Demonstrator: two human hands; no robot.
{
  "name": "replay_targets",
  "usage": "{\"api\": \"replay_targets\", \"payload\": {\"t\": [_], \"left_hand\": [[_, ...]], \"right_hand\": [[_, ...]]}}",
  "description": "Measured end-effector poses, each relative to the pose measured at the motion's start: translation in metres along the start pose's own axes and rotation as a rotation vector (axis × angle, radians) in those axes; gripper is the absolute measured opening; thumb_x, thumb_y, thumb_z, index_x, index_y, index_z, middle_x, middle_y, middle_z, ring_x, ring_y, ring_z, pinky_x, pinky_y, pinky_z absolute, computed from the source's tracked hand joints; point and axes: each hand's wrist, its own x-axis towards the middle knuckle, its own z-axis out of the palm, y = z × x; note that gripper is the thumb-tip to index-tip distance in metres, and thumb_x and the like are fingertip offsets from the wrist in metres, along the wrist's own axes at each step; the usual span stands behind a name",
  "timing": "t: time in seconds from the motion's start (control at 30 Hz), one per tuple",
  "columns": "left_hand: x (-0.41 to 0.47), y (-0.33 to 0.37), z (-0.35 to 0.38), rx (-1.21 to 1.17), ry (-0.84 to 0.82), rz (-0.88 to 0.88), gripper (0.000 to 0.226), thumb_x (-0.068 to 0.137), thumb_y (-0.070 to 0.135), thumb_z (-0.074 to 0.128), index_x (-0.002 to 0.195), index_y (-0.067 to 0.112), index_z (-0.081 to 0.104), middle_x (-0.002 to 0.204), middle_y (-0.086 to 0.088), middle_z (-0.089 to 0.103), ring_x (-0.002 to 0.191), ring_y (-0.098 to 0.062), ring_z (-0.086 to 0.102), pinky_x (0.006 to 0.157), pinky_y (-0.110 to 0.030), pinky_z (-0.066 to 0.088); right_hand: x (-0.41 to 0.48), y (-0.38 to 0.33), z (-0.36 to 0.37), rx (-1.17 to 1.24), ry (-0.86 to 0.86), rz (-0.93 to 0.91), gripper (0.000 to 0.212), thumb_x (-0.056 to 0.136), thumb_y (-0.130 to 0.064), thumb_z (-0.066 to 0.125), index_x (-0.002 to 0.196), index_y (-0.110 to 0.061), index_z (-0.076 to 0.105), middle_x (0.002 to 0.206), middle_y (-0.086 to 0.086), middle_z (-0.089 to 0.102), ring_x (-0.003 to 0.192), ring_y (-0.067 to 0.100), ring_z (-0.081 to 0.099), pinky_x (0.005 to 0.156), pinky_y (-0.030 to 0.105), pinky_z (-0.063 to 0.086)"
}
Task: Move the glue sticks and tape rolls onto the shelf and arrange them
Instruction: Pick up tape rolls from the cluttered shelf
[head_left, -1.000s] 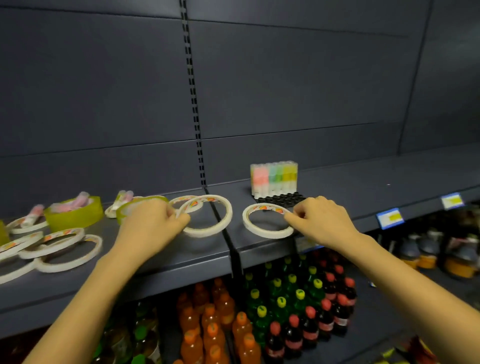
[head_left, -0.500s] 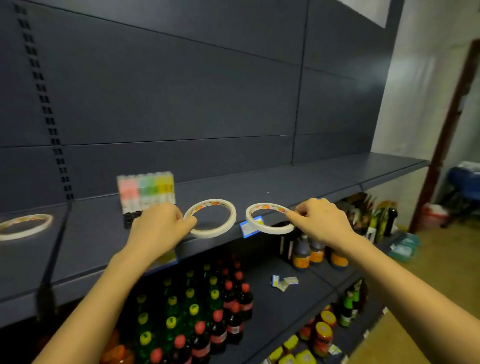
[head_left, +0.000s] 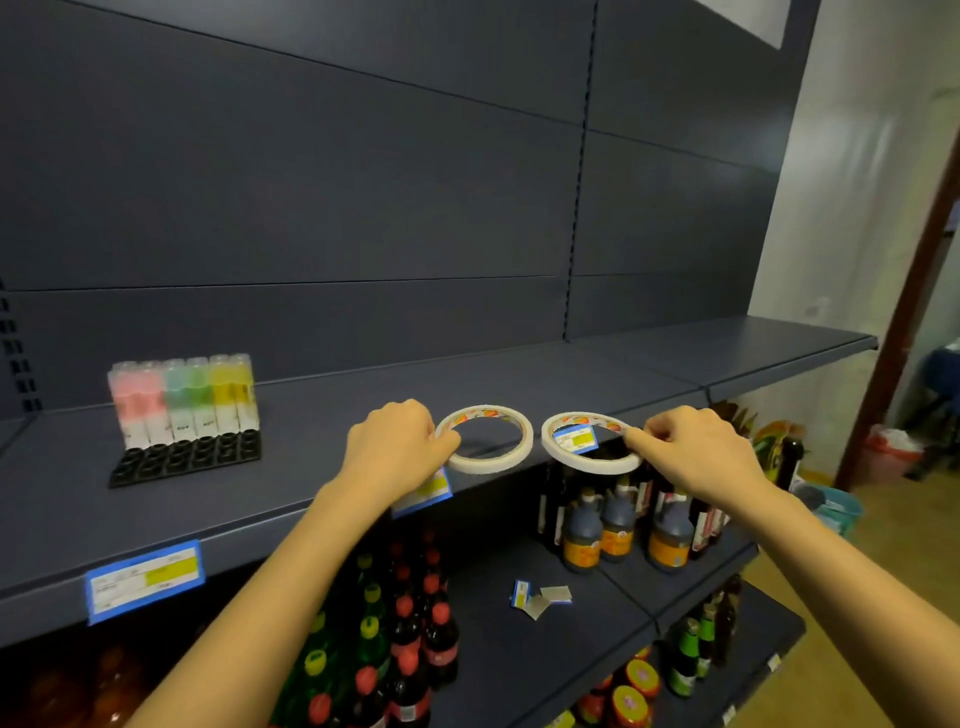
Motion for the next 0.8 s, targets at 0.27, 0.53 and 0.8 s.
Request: {"api": "replay_targets", "payload": {"t": [0.27, 0.53, 0.8], "left_hand": [[0.076, 0.019, 0.039, 0.026, 0.033, 0.012, 0.045, 0.085, 0.04, 0.052, 0.05, 0.017, 0.037, 0.048, 0.003, 0.038, 0.046, -0.014, 0.035, 0.047, -0.024, 0.025], [0.121, 0.045, 0.074, 0.109, -0.007, 0.002, 0.041, 0.088, 0.037, 0.048, 0.055, 0.017, 0.039, 0.053, 0.003, 0.041, 0.049, -0.014, 0.039, 0.047, -0.025, 0.025], [0.149, 0.06, 0.104, 0.238, -0.083, -0.126, 0.038, 0.091, 0.033, 0.044, 0.058, 0.017, 0.035, 0.06, 0.002, 0.04, 0.067, -0.022, 0.047, 0.06, -0.029, 0.034]], "right_hand": [[0.072, 0.032, 0.018, 0.02, 0.02, 0.005, 0.05, 0.089, -0.05, 0.049, 0.051, -0.017, 0.046, 0.052, -0.001, 0.048, 0.054, 0.015, 0.047, 0.048, 0.025, 0.032], [0.127, 0.066, 0.046, 0.091, -0.026, 0.032, 0.047, 0.089, -0.049, 0.05, 0.055, -0.018, 0.046, 0.059, -0.001, 0.051, 0.063, 0.02, 0.051, 0.056, 0.029, 0.035], [0.181, 0.086, 0.071, 0.062, -0.045, -0.014, 0.041, 0.092, -0.046, 0.045, 0.067, -0.015, 0.055, 0.066, 0.0, 0.051, 0.069, 0.027, 0.048, 0.056, 0.029, 0.032]]}}
